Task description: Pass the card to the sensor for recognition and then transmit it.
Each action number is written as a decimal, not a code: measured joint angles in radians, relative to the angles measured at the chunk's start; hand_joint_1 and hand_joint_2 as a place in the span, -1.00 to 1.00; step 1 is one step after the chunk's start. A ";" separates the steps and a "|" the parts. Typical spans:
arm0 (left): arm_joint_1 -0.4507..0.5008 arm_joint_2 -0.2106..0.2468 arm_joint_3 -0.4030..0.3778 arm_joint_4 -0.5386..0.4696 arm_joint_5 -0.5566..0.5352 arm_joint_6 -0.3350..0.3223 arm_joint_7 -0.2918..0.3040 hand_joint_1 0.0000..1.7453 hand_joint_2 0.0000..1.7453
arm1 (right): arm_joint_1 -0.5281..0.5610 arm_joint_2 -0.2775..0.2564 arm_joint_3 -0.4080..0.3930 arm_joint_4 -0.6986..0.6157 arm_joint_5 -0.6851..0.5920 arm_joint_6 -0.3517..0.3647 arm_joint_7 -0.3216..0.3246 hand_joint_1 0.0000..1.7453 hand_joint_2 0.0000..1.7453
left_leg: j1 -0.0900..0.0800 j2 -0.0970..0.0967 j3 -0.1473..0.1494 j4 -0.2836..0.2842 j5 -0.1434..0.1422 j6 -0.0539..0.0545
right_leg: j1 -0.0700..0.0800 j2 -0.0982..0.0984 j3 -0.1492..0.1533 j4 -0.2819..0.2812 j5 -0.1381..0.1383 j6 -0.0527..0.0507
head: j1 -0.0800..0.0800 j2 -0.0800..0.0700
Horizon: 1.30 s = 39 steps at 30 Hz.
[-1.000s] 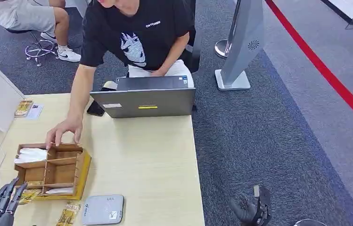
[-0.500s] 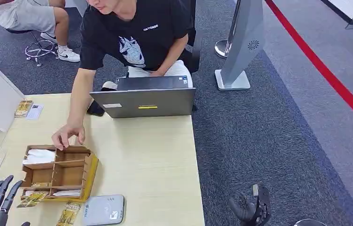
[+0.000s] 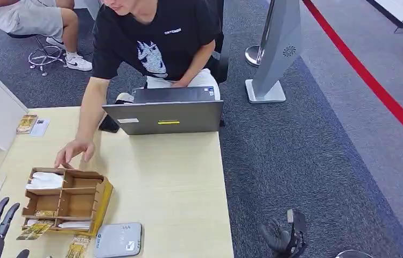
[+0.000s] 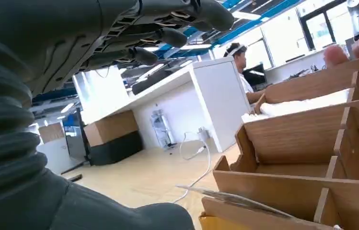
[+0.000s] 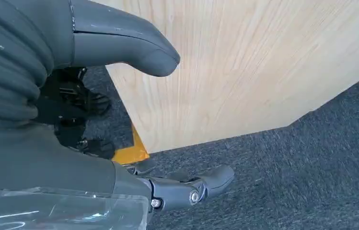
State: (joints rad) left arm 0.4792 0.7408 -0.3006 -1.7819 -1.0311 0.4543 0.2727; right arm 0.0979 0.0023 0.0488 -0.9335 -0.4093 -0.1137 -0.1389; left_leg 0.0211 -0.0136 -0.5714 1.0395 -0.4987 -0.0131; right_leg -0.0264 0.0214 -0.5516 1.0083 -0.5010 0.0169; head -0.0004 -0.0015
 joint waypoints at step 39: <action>-0.244 -0.181 0.049 0.288 -0.055 -0.150 -0.255 -1.00 1.00 | -0.013 0.004 0.039 0.005 0.014 0.005 0.019 -1.00 1.00 | 0.000 -0.001 0.000 0.000 0.001 0.000 | 0.000 0.000 0.000 0.000 0.000 0.000 | 0.000 0.000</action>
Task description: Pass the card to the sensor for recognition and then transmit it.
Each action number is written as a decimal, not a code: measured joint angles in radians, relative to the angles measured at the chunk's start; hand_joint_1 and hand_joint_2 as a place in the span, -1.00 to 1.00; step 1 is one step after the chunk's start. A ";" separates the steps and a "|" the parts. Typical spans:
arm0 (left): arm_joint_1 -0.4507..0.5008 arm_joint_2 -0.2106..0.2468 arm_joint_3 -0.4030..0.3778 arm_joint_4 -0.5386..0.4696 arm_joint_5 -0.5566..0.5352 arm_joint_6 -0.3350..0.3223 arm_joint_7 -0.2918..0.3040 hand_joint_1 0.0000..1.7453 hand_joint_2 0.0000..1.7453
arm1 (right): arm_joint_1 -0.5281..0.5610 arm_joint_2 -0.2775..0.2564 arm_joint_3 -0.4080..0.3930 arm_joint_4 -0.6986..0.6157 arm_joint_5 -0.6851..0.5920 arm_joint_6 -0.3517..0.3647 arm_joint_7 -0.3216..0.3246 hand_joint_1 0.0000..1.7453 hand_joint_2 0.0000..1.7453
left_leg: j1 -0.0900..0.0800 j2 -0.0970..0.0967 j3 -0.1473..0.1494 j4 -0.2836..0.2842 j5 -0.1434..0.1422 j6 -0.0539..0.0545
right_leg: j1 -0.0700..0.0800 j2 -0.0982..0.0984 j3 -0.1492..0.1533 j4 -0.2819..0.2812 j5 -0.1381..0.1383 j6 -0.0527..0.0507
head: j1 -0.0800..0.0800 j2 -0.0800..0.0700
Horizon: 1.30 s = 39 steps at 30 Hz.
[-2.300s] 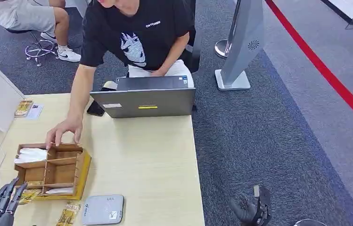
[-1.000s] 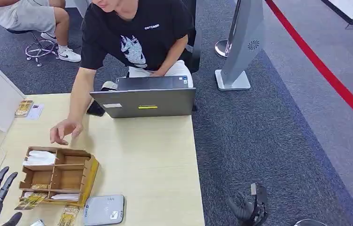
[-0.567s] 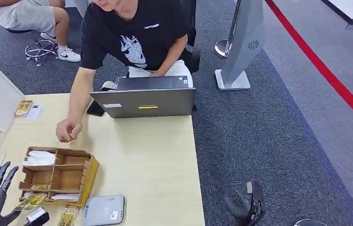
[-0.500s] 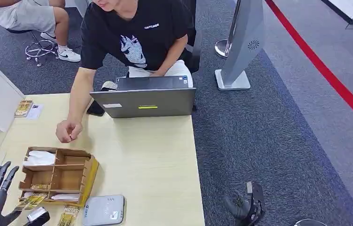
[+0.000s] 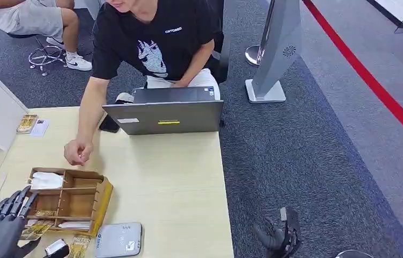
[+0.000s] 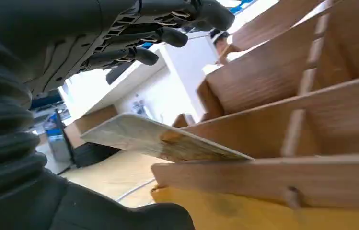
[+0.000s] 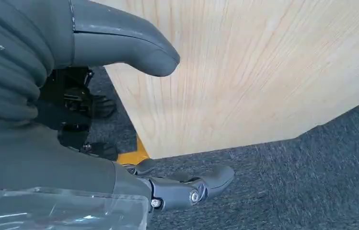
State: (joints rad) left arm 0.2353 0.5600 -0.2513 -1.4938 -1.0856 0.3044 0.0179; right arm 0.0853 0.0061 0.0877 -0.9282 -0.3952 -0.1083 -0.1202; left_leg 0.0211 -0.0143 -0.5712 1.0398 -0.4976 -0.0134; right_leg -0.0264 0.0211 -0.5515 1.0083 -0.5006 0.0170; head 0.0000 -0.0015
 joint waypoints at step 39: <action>0.120 0.101 -0.080 -0.215 0.007 0.030 0.134 -1.00 1.00 | 0.013 -0.005 0.004 0.003 -0.018 -0.021 -0.009 -1.00 1.00 | 0.000 0.000 0.000 0.000 0.000 0.000 | 0.000 0.000 0.000 0.000 0.000 0.000 | 0.000 0.000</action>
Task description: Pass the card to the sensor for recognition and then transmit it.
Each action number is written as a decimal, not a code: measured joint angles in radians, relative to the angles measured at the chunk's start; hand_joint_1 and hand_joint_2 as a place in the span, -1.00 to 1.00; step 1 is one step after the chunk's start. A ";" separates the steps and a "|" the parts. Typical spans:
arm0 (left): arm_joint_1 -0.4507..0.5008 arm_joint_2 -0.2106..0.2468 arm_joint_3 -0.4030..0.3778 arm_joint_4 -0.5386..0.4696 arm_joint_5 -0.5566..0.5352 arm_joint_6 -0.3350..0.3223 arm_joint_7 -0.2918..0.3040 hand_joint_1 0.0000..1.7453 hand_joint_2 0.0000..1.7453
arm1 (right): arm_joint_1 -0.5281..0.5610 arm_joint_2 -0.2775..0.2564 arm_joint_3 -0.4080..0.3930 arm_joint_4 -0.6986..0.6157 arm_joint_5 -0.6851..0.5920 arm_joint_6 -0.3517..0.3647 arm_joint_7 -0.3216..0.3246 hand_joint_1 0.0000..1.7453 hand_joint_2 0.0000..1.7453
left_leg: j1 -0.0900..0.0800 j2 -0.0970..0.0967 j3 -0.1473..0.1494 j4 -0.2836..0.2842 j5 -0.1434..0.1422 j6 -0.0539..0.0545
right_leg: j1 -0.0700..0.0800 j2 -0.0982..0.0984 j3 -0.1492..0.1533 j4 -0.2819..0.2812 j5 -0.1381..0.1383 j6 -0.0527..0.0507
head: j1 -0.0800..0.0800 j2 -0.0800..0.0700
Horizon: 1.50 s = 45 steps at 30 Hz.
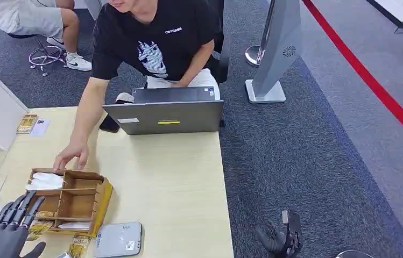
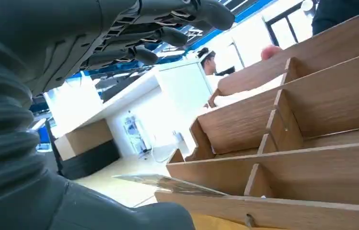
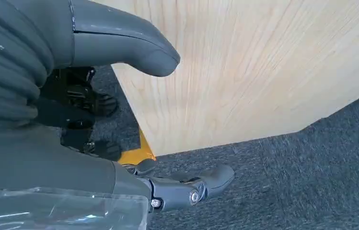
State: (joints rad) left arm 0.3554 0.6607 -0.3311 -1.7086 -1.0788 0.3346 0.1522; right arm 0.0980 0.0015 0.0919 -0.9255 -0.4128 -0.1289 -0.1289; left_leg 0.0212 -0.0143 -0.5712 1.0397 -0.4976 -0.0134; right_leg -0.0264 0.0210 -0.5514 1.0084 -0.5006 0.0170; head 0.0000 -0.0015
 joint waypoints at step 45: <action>0.032 0.010 0.058 -0.018 0.023 -0.019 0.011 -1.00 1.00 | 0.020 0.000 -0.011 -0.025 0.004 -0.007 0.003 -1.00 1.00 | 0.000 0.000 0.000 0.000 0.000 0.000 | 0.000 0.000 0.000 0.000 0.000 0.000 | 0.000 0.000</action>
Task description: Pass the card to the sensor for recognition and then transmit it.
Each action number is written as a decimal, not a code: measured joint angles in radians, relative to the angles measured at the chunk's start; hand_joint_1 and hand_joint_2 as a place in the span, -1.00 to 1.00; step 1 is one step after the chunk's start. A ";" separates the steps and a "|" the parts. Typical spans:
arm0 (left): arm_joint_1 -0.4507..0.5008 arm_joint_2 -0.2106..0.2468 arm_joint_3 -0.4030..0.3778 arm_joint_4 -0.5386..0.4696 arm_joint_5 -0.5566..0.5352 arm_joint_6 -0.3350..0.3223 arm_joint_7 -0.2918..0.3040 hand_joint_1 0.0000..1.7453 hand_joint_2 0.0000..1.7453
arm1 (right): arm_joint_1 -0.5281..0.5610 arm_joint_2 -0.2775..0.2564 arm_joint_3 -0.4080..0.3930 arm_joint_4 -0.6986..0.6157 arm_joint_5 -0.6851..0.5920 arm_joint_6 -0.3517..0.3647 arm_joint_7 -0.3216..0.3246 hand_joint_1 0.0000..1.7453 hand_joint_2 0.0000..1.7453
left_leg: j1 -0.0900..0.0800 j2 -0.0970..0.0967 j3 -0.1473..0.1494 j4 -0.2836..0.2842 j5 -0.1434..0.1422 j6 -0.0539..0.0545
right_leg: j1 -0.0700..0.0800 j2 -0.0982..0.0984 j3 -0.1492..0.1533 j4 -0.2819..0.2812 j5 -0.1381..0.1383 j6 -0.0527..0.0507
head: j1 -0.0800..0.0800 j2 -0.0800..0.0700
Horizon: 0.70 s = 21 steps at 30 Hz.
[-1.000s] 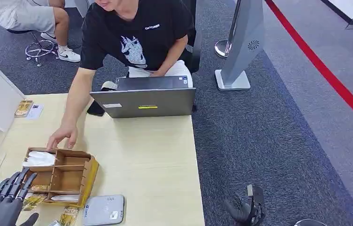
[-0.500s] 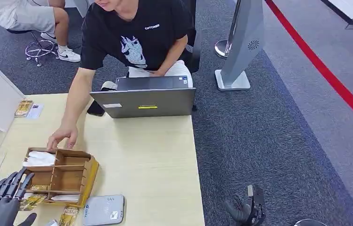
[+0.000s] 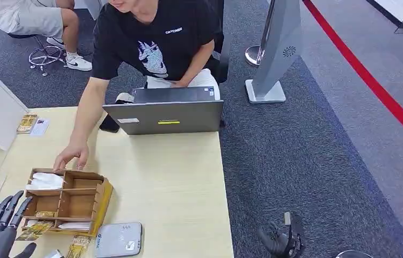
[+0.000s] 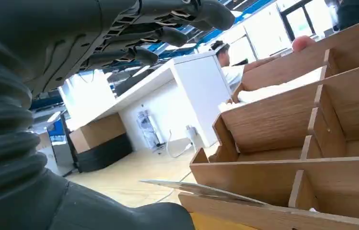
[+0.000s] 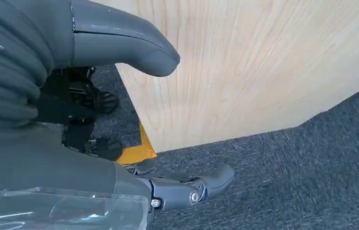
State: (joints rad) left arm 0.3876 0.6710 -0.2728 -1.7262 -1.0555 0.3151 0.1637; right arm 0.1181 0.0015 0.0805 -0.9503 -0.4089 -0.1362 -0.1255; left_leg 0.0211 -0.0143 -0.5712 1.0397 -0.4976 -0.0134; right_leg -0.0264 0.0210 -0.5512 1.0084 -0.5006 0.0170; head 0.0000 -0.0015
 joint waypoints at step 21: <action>0.010 -0.018 0.072 0.005 0.045 -0.024 -0.024 -1.00 1.00 | 0.005 0.000 -0.007 -0.011 0.008 0.000 0.005 -1.00 1.00 | 0.000 0.000 0.000 0.000 0.000 0.000 | 0.000 0.000 0.000 0.000 0.000 0.000 | 0.000 0.000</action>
State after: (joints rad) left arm 0.3972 0.6527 -0.2011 -1.7209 -1.0106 0.2910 0.1392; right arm 0.1234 0.0015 0.0732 -0.9617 -0.4005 -0.1362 -0.1205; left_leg 0.0211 -0.0143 -0.5712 1.0398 -0.4976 -0.0134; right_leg -0.0264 0.0210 -0.5511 1.0084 -0.5006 0.0170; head -0.0004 -0.0011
